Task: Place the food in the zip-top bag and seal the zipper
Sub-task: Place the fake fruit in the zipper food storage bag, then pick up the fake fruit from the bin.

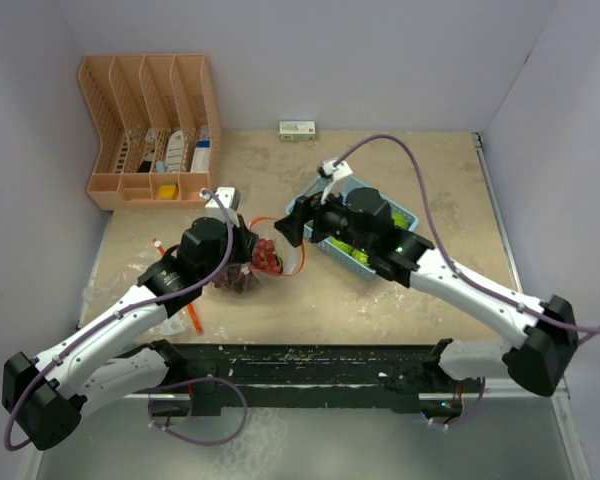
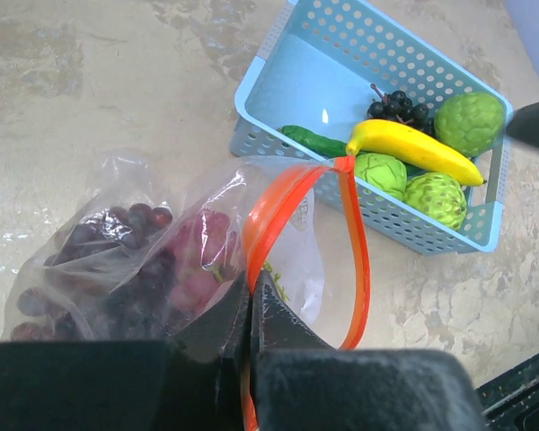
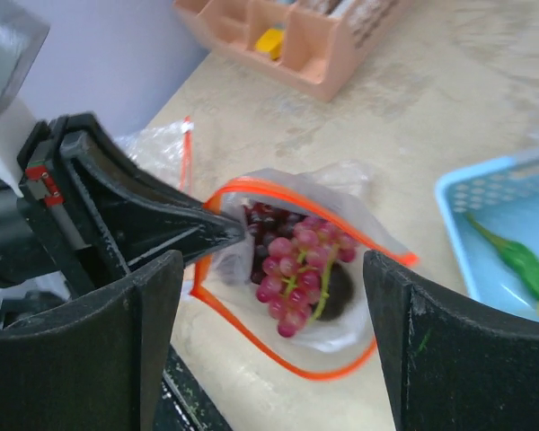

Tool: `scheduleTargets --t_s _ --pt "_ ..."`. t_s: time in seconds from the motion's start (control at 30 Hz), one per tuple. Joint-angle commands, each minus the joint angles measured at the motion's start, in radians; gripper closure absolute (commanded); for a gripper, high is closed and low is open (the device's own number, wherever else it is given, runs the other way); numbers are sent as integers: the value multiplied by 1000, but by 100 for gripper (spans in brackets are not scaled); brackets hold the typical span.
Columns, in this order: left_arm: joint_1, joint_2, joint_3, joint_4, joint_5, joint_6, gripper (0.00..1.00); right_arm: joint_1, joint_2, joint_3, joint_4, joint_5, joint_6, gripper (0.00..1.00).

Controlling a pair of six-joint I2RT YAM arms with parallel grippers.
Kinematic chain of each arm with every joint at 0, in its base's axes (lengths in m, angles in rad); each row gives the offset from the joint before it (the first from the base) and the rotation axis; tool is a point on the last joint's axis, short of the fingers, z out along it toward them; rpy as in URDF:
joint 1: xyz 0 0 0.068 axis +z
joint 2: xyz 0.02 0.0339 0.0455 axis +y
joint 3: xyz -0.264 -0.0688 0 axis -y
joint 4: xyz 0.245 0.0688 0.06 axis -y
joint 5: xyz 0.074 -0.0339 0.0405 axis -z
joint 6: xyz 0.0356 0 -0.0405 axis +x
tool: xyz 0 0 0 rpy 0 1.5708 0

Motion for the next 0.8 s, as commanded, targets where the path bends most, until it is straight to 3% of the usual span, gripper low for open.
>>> scheduleTargets --t_s 0.0,0.13,0.4,0.77 --pt "6 -33 30 37 -18 -6 100 -38 -108 -17 -201 342 60 19" --pt "5 -66 15 34 -10 -12 100 -155 -24 42 -313 417 111 19" --pt "5 -113 13 7 -1 -3 100 -283 365 285 -460 592 47 19" --pt "5 -117 -14 24 24 -3 100 -353 588 320 -519 738 81 20"
